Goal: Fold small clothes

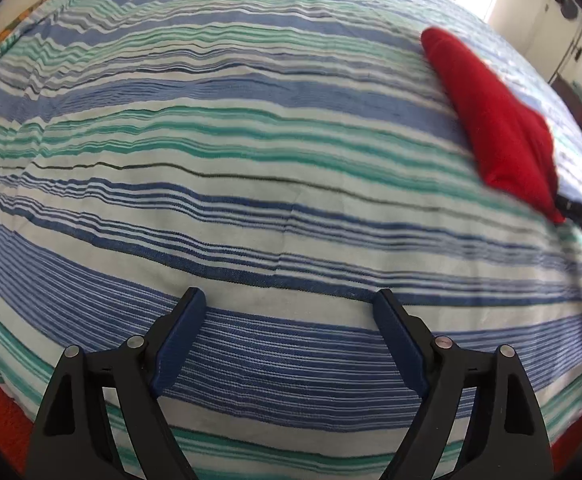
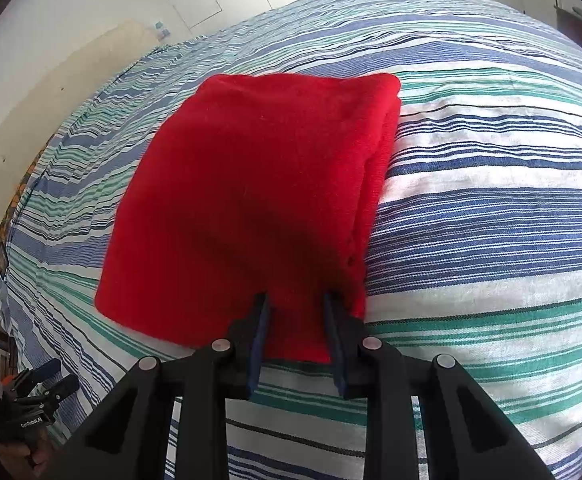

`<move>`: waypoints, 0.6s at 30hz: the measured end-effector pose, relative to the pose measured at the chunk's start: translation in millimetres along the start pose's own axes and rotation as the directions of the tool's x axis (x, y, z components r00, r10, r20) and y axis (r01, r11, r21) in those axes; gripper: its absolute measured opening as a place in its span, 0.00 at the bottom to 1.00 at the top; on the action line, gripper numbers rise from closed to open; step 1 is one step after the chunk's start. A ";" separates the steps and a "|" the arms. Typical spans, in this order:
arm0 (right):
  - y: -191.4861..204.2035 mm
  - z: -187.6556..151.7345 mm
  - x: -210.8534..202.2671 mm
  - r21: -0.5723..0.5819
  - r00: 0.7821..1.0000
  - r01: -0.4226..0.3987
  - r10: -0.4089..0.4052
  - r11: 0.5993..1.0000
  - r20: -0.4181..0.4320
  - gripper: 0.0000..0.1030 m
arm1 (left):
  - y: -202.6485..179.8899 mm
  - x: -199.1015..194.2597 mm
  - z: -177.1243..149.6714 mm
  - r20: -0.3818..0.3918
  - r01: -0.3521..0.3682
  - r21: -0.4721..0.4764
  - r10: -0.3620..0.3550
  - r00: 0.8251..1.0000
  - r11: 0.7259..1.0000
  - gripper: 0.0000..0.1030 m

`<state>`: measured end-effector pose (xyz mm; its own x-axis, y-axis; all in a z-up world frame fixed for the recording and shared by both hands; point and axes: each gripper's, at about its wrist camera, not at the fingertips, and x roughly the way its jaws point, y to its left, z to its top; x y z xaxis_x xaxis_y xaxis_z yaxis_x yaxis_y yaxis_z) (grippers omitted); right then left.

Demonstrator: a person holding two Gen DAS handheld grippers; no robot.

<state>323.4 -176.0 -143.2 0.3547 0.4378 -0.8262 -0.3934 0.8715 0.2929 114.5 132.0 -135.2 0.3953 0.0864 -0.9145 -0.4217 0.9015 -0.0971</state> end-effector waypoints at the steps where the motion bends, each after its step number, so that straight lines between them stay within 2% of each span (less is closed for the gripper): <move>1: -0.8 0.9 -5.8 -0.013 1.000 -0.001 0.001 1.000 -0.015 0.28 | 1.7 -6.8 5.9 0.016 0.047 -0.026 -0.046 0.999 0.999 0.84; 2: -0.5 4.3 -12.4 -0.018 1.000 -0.014 0.014 1.000 -0.028 0.33 | 2.7 -12.8 13.6 0.035 0.098 -0.053 -0.096 0.995 0.994 0.84; 3: -2.5 8.2 -21.3 -0.011 0.998 -0.047 0.047 0.999 -0.029 0.48 | 2.0 -16.1 24.2 0.048 0.151 -0.077 -0.147 0.988 0.986 0.85; 4: -7.2 13.5 -33.3 0.000 0.996 -0.085 0.085 0.996 -0.013 0.57 | -0.9 -15.9 35.2 0.051 0.196 -0.092 -0.192 0.980 0.976 0.86; 5: -12.3 19.5 -44.5 0.008 0.995 -0.100 0.100 0.995 0.018 0.72 | -7.0 -13.2 47.7 0.049 0.242 -0.096 -0.238 0.970 0.966 0.86; 6: -20.7 29.1 -55.6 0.019 0.993 -0.105 0.104 0.994 0.058 0.75 | -16.4 -7.9 62.1 0.045 0.279 -0.092 -0.276 0.960 0.956 0.86; 9: -56.6 62.2 -55.9 0.130 0.982 -0.180 0.171 0.975 0.077 0.75 | -47.3 10.5 94.3 0.042 0.350 -0.060 -0.347 0.937 0.935 0.86; 11: -80.6 81.3 -39.3 0.215 0.974 -0.227 0.218 0.950 0.068 0.75 | -68.6 27.0 107.4 0.022 0.357 -0.029 -0.356 0.934 0.934 0.86; 15: -120.4 107.7 13.7 0.387 0.961 -0.267 0.273 0.882 0.042 0.75 | -101.5 60.8 121.5 -0.081 0.358 0.030 -0.355 0.931 0.933 0.86; 18: -127.2 116.6 40.3 0.442 0.943 -0.321 0.328 0.838 0.062 0.74 | -118.0 78.2 122.7 -0.147 0.373 0.052 -0.362 0.920 0.926 0.86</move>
<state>486.6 -243.5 -157.7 0.2579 0.7124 -0.6527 -0.0688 0.6873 0.7231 295.3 84.3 -147.0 0.3963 -0.3095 -0.8644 -0.2009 0.8894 -0.4105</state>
